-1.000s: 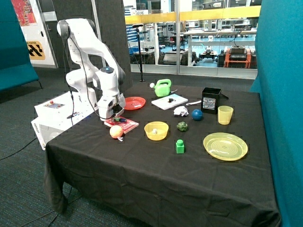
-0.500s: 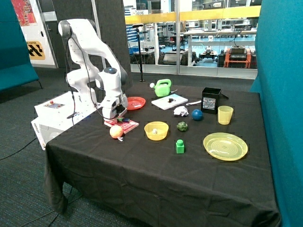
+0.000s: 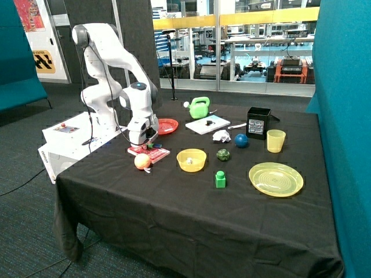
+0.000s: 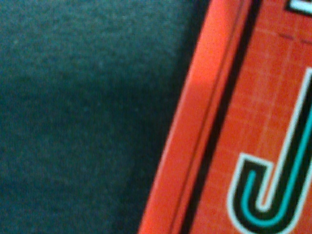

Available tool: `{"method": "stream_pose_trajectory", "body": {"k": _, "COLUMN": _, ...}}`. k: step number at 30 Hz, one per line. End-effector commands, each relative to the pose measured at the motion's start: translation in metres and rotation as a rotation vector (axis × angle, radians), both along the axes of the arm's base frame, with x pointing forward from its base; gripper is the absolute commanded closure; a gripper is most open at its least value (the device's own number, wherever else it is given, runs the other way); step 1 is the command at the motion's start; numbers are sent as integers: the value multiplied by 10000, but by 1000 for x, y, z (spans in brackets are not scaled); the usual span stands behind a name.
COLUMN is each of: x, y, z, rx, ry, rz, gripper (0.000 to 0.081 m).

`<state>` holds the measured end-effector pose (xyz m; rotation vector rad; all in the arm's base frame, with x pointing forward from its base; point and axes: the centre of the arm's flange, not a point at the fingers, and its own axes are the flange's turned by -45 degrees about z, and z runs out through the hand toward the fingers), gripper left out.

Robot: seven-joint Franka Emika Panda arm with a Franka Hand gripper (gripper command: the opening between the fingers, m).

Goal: Put a highlighter on each book

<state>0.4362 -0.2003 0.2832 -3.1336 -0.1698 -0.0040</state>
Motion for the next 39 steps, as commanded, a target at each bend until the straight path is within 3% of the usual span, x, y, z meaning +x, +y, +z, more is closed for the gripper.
{"method": "stream_pose_trajectory", "body": {"k": 1, "x": -1, "y": 5, "z": 1, "rx": -35, "ry": 23, "rz": 81, "gripper": 238}}
{"method": "stream_pose_trajectory", "body": {"k": 10, "x": 0, "y": 4, "z": 3, "rx": -35, "ry": 23, "rz": 79, "gripper": 221}}
{"method": "stream_pose_trajectory", "body": {"k": 25, "x": 4, "y": 9, "z": 5, "rx": -35, "ry": 23, "rz": 228, "gripper": 51}}
{"method": "stream_pose_trajectory", "body": {"k": 31, "x": 6, "y": 11, "z": 12, "rx": -36, "ry": 23, "rz": 335, "gripper": 90}}
{"method": "stream_pose_trajectory", "body": {"k": 39, "x": 8, "y": 16, "z": 31, "rx": -36, "ry": 23, "rz": 610, "gripper": 245}}
